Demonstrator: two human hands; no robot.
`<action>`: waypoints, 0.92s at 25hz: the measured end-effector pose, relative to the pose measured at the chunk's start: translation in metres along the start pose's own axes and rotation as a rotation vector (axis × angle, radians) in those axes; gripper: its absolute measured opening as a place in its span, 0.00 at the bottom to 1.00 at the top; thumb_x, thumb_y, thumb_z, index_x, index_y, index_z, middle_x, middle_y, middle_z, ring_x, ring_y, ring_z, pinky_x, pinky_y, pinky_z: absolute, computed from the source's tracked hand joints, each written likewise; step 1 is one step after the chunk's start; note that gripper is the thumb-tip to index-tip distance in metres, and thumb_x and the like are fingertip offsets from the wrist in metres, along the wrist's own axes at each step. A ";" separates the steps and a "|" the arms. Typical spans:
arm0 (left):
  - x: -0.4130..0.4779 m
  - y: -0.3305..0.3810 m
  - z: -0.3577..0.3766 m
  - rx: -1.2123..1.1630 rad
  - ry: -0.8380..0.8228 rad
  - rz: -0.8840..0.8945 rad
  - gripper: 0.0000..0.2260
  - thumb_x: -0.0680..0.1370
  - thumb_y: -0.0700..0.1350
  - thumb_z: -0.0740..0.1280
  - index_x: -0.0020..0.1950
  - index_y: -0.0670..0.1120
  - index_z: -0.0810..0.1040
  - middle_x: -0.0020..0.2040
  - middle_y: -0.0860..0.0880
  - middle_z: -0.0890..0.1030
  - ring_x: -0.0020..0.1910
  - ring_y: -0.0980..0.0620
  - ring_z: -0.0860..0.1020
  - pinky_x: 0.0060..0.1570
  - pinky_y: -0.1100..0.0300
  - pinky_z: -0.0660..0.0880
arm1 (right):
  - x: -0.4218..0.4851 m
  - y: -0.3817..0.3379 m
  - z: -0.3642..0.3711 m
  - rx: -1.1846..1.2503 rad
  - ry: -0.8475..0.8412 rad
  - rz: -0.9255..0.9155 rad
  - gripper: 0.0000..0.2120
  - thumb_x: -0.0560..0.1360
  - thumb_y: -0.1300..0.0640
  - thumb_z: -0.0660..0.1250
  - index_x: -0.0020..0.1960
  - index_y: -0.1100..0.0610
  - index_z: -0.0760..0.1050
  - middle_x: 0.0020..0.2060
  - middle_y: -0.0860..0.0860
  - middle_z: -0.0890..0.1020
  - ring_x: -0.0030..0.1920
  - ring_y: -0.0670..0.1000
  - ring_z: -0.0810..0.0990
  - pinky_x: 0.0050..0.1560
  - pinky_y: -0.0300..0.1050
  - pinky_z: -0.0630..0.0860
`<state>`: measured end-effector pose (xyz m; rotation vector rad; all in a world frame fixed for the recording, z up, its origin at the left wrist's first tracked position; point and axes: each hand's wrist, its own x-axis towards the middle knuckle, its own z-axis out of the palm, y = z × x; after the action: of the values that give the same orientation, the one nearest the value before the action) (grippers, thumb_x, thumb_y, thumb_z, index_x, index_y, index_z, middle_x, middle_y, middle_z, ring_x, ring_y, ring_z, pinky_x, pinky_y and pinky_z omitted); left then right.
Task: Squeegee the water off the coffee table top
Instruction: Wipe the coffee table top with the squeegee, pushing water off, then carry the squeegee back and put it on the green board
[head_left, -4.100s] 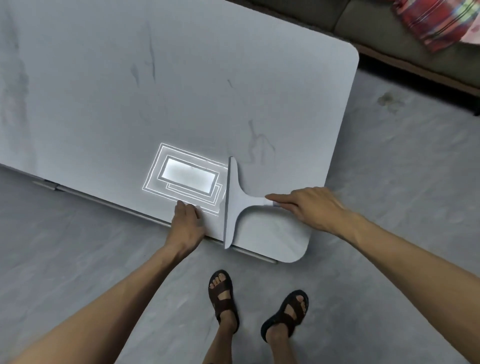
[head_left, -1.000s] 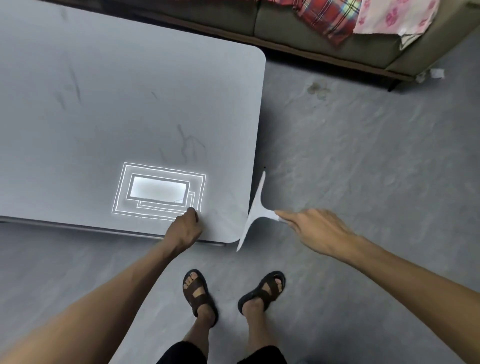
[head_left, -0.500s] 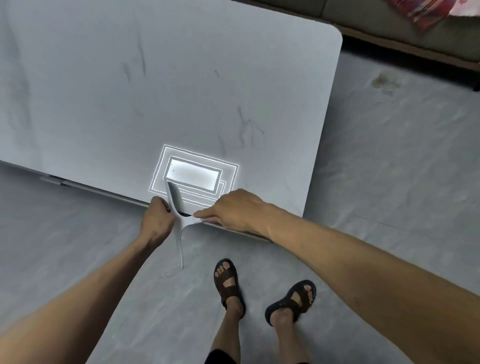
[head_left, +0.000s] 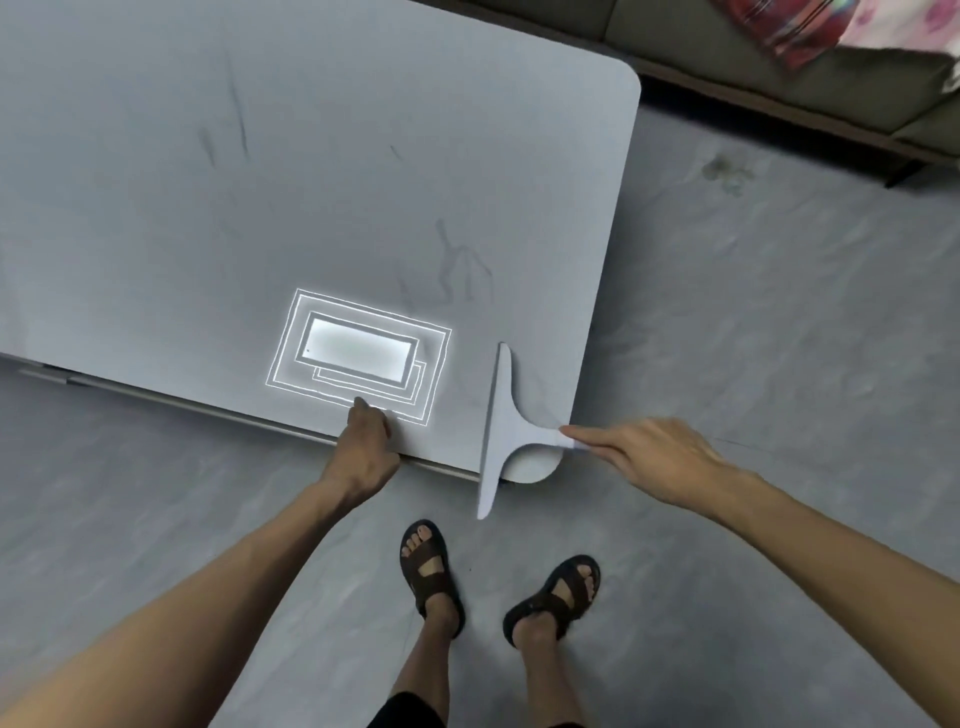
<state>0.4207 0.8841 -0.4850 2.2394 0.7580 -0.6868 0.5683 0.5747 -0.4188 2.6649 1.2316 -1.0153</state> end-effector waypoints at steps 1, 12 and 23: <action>-0.001 0.008 0.004 0.019 -0.022 0.023 0.10 0.70 0.29 0.61 0.49 0.37 0.69 0.52 0.40 0.67 0.37 0.44 0.69 0.34 0.54 0.64 | -0.015 0.014 0.000 -0.015 -0.001 0.032 0.18 0.81 0.41 0.50 0.70 0.28 0.58 0.41 0.47 0.81 0.41 0.51 0.80 0.40 0.47 0.76; -0.018 0.061 0.003 -0.027 -0.216 0.012 0.07 0.74 0.40 0.62 0.50 0.45 0.66 0.41 0.43 0.77 0.36 0.45 0.72 0.31 0.56 0.65 | -0.064 0.058 -0.039 -0.161 0.058 0.143 0.17 0.81 0.42 0.52 0.68 0.31 0.64 0.41 0.48 0.83 0.38 0.53 0.81 0.31 0.45 0.69; -0.098 0.050 -0.111 -0.344 -0.007 -0.081 0.05 0.72 0.39 0.66 0.47 0.45 0.76 0.38 0.46 0.84 0.38 0.48 0.83 0.43 0.55 0.77 | -0.017 -0.101 -0.138 0.581 -0.098 0.241 0.16 0.80 0.44 0.54 0.43 0.53 0.72 0.35 0.51 0.78 0.36 0.55 0.76 0.31 0.41 0.68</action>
<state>0.4150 0.9029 -0.3304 1.9017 0.8948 -0.5540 0.5656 0.6725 -0.2772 3.0085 0.6386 -1.6370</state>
